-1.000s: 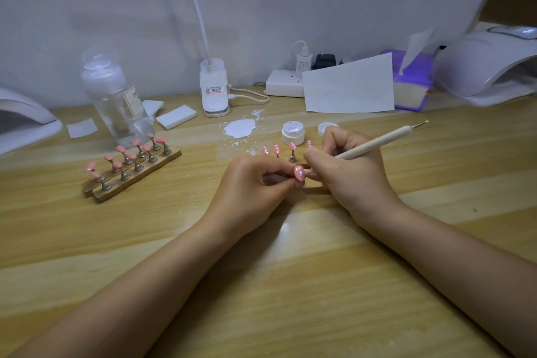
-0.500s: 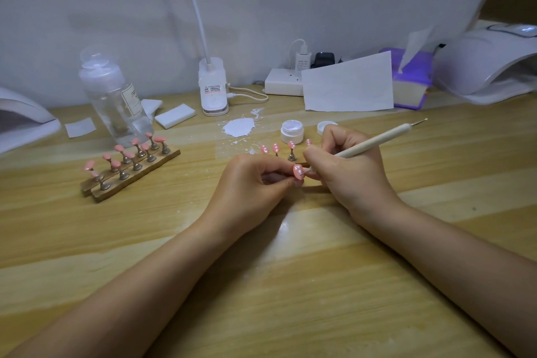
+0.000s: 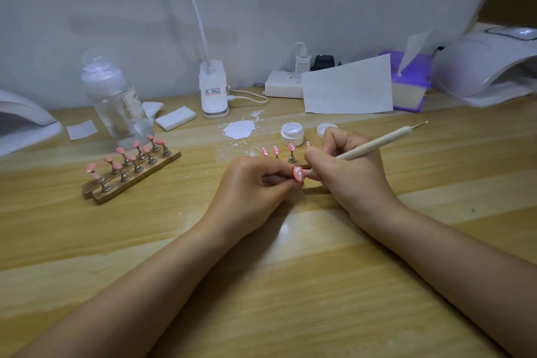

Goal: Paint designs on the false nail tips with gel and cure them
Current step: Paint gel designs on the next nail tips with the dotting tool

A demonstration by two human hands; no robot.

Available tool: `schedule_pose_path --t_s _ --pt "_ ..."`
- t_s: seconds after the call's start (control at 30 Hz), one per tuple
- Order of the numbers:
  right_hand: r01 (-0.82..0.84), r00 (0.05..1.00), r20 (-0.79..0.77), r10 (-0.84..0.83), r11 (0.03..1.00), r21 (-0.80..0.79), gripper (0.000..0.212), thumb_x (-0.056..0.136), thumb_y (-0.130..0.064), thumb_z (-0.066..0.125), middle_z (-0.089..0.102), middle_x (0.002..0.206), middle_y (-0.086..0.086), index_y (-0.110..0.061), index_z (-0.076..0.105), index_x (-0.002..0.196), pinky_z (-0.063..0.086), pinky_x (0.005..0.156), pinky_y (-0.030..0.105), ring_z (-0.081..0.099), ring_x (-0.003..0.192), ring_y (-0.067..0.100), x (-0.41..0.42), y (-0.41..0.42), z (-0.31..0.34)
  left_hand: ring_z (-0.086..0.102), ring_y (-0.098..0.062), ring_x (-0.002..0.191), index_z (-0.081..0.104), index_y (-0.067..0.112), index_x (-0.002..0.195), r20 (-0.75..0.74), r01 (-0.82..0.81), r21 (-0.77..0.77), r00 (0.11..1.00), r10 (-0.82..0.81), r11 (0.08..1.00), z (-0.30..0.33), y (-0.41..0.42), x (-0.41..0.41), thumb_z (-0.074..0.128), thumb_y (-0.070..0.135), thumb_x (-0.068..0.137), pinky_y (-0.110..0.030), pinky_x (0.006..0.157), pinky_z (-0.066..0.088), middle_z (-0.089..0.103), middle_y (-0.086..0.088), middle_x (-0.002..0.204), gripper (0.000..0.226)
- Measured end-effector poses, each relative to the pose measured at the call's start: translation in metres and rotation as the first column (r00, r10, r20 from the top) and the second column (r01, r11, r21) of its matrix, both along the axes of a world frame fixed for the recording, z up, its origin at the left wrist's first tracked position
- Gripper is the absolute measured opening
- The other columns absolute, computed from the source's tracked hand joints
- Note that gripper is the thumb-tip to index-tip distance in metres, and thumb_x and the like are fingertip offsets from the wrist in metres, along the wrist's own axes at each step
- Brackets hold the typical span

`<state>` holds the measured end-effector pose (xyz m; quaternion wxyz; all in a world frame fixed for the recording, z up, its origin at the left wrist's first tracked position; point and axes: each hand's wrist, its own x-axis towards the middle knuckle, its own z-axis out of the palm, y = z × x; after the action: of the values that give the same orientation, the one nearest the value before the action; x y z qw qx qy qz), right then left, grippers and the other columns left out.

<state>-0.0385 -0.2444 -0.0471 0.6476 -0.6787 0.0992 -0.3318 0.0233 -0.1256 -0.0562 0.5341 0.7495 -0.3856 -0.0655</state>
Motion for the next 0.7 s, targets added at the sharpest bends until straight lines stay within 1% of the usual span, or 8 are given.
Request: schedule_pose_path --t_s 0.07,0.1,0.2,0.3,0.43,0.53,0.63,0.7 --pt "0.054 0.999 0.008 -0.054 0.999 0.011 0.047 0.077 0.002 0.062 0.033 0.037 -0.013 -0.018 0.034 0.045 0.052 0.063 0.044 0.038 0.038 0.002 0.001 -0.002 -0.001 0.067 -0.007 0.075 0.072 0.019 0.077 0.003 0.001 0.002 1.000 -0.001 1.000 0.000 0.000 0.000 0.069 -0.003 0.075 -0.035 0.082 0.054 0.073 -0.003 0.078 0.023" --pt "0.081 0.997 0.012 -0.081 0.996 0.029 0.048 0.077 -0.002 0.065 0.033 0.037 -0.012 -0.020 0.035 0.044 0.050 0.061 0.044 0.038 0.038 0.004 0.001 -0.003 -0.001 0.065 -0.004 0.073 0.071 0.020 0.074 0.004 0.005 0.005 1.000 -0.005 1.000 0.000 0.000 0.001 0.069 -0.004 0.075 -0.034 0.081 0.054 0.072 -0.002 0.076 0.024" --pt "0.076 0.996 0.037 -0.081 0.992 0.105 0.041 0.079 -0.016 0.069 0.039 0.035 -0.010 -0.015 0.039 0.052 0.052 0.051 0.024 0.040 0.035 0.001 0.003 -0.006 0.004 0.063 0.000 0.069 0.072 0.014 0.072 0.015 0.006 0.008 1.000 -0.006 1.000 0.000 0.001 0.001 0.068 -0.004 0.075 -0.032 0.079 0.053 0.071 0.003 0.071 0.019" --pt "0.068 0.998 0.002 -0.069 0.994 0.083 0.036 0.074 -0.023 0.072 0.045 0.038 -0.012 -0.014 0.042 0.056 0.051 0.047 0.017 0.045 0.037 -0.001 0.009 -0.013 0.014 0.063 -0.001 0.068 0.072 0.013 0.071 0.018 -0.004 0.009 1.000 0.004 1.000 0.000 0.000 0.001 0.069 -0.004 0.075 -0.032 0.079 0.053 0.071 0.003 0.071 0.017" --pt "0.054 0.992 -0.107 -0.063 0.995 -0.084 0.034 0.072 -0.028 0.076 0.053 0.048 -0.007 -0.015 0.048 0.059 0.045 0.043 0.013 0.050 0.039 -0.003 0.027 -0.030 0.032 0.063 0.001 0.068 0.072 0.014 0.070 0.021 0.000 0.006 1.000 0.000 1.000 0.000 0.001 0.001 0.069 -0.004 0.075 -0.030 0.077 0.053 0.070 0.005 0.069 0.018" --pt "0.064 0.969 -0.216 -0.123 0.963 -0.263 0.040 0.077 -0.036 0.072 0.055 0.040 -0.007 -0.016 0.045 0.056 0.039 0.039 0.010 0.048 0.035 -0.003 0.047 -0.040 0.041 0.061 0.004 0.067 0.070 0.016 0.067 0.008 -0.004 0.004 1.000 0.004 1.000 0.001 0.001 0.001 0.069 -0.004 0.075 -0.026 0.077 0.052 0.068 0.011 0.067 0.021" --pt "0.102 0.938 -0.264 -0.223 0.908 -0.406 0.038 0.079 -0.022 0.067 0.051 0.043 -0.001 -0.015 0.042 0.052 0.038 0.041 0.009 0.047 0.034 0.000 0.067 -0.048 0.040 0.061 0.004 0.068 0.067 0.018 0.064 -0.004 -0.007 0.005 1.000 0.007 1.000 0.000 0.001 0.001 0.069 -0.003 0.075 -0.025 0.078 0.052 0.067 0.014 0.067 0.024" --pt "0.086 0.918 -0.305 -0.253 0.878 -0.471 0.032 0.076 -0.014 0.062 0.049 0.047 0.000 -0.014 0.043 0.051 0.040 0.047 0.016 0.048 0.042 0.005 0.075 -0.049 0.038 0.061 0.004 0.067 0.068 0.017 0.064 -0.006 -0.001 0.003 1.000 0.001 1.000 0.000 0.001 0.000 0.069 -0.004 0.075 -0.024 0.078 0.052 0.067 0.015 0.066 0.023"
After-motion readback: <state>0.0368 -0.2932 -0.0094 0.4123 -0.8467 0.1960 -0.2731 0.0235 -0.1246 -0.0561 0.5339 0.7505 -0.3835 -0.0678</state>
